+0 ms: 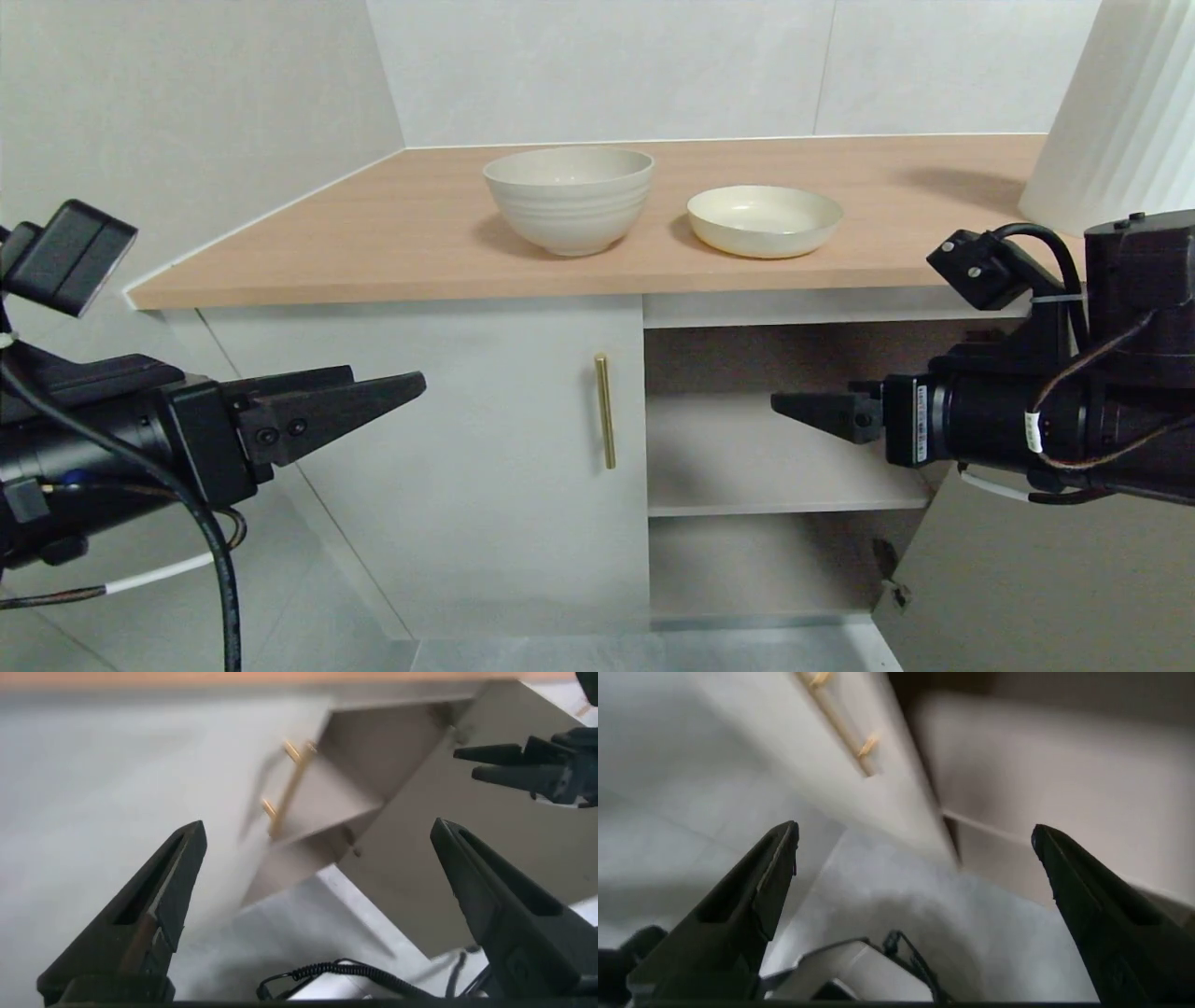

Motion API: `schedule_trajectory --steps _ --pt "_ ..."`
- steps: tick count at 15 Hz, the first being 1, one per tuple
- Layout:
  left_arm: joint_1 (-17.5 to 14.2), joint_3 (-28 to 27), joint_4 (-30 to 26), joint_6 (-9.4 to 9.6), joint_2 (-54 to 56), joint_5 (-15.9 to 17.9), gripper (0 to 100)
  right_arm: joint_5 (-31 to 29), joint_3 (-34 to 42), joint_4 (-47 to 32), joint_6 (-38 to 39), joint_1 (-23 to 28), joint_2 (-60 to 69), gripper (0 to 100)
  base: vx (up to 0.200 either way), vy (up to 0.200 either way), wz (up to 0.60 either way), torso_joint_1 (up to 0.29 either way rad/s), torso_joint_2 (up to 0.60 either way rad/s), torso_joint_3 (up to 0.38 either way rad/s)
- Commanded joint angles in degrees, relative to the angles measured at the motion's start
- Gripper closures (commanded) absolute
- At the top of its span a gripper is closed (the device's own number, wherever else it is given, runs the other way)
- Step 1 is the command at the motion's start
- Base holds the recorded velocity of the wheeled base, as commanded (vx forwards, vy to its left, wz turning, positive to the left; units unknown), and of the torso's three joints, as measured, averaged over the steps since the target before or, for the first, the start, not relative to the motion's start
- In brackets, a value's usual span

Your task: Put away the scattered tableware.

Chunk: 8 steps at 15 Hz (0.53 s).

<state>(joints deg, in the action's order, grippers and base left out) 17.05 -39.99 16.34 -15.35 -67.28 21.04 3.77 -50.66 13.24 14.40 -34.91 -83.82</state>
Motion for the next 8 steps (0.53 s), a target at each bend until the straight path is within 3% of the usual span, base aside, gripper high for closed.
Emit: schedule_trajectory --steps 1,8 --pt "0.0 0.1 0.0 -0.03 -0.2 0.1 0 0.0 0.5 0.0 -0.1 -0.6 0.4 0 0.2 0.0 0.0 0.002 0.0 0.002" --pt "0.0 0.1 0.1 -0.03 -0.1 0.1 0 0.0 0.4 -0.1 -0.2 -0.9 0.3 0 0.0 0.0 0.0 0.0 0.0 0.0"
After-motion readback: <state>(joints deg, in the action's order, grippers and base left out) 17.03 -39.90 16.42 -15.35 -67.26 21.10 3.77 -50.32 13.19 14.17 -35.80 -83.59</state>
